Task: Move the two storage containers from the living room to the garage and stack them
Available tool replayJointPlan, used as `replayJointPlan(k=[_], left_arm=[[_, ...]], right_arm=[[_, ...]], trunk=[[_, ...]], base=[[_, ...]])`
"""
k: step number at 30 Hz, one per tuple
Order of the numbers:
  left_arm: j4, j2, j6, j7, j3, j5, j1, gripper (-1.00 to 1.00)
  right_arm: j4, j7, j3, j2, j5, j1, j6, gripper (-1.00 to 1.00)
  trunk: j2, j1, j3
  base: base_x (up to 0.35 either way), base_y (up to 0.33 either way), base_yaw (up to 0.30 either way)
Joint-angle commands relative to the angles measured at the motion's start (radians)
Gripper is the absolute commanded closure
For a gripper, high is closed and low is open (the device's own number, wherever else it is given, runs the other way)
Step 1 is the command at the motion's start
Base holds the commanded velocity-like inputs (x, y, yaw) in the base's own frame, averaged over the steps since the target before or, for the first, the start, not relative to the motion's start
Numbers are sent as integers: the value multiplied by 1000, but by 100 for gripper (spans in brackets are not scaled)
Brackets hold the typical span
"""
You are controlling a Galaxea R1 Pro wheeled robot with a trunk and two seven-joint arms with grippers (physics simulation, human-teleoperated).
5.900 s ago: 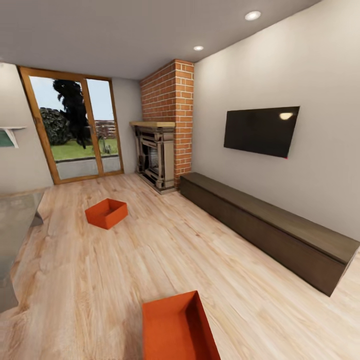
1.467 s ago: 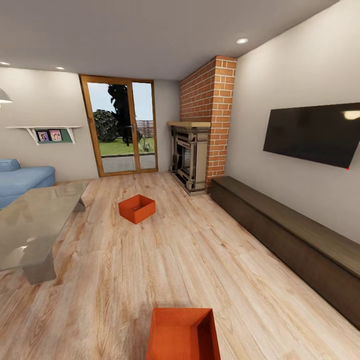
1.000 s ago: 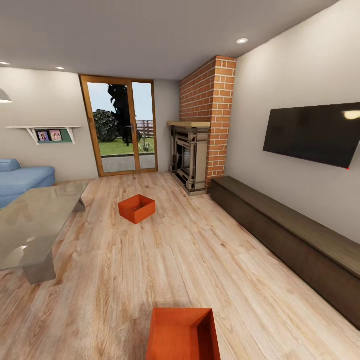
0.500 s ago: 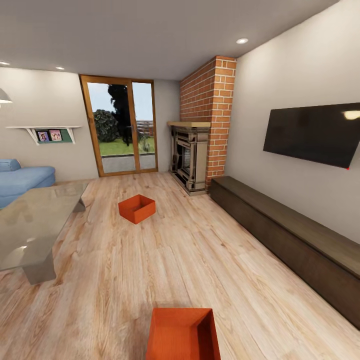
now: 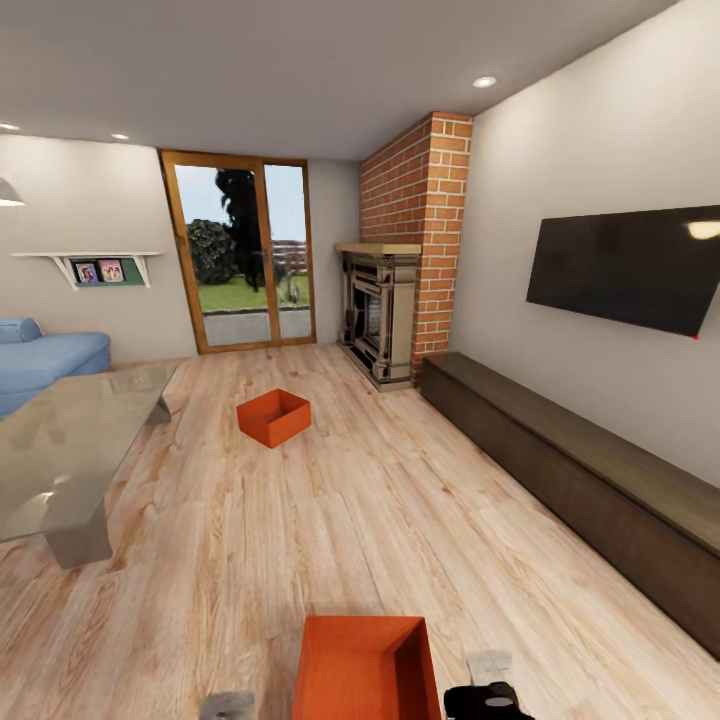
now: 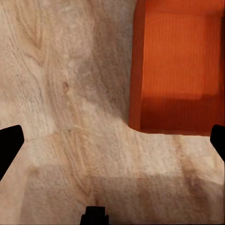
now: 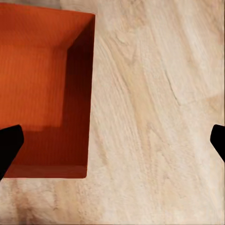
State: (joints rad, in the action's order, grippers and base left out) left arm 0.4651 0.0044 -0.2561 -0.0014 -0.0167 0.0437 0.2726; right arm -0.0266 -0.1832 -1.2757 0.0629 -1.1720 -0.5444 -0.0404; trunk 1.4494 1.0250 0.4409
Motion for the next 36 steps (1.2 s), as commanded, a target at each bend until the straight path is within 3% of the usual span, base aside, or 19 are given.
replayJointPlan(k=[1, 7, 16, 22, 24, 29, 33, 36], left_arm=[[-3, -1, -6, 0, -2, 4, 12, -100], [-56, 6, -5, 37, -2, 1, 113, -100], [-70, 1, 7, 58, -2, -2, 193, -100], [-81, -2, 9, 58, 0, -1, 200, -100], [-84, -5, 9, 58, 2, -1, 201, -100], [-107, -7, 14, 58, 8, -1, 201, -100], [-131, -4, 68, 59, 9, -1, 201, -100], [-131, -2, 71, 58, 9, -1, 201, -100]], right_arm=[[0, -9, -8, 0, -11, -10, -1, -100], [6, -23, -8, 12, -11, -66, -4, -100], [8, -63, -8, 25, -12, -131, -13, -100], [8, -64, 10, 27, -12, -140, -17, -100], [8, -64, 50, 22, -12, -141, -20, -100], [8, -64, 96, 20, -11, -141, -21, -100], [8, -63, 105, 23, -9, -140, -22, -100], [8, -62, 105, 23, -6, -141, -18, -100]], trunk=[[1, 0, 1], [1, 0, 1], [1, 0, 1], [1, 0, 1], [1, 0, 1], [1, 0, 1], [1, 0, 1], [1, 0, 1]], base=[[0, 0, 0], [0, 0, 0], [0, 0, 0], [0, 0, 0], [0, 0, 0], [0, 0, 0], [0, 0, 0], [0, 0, 0]])
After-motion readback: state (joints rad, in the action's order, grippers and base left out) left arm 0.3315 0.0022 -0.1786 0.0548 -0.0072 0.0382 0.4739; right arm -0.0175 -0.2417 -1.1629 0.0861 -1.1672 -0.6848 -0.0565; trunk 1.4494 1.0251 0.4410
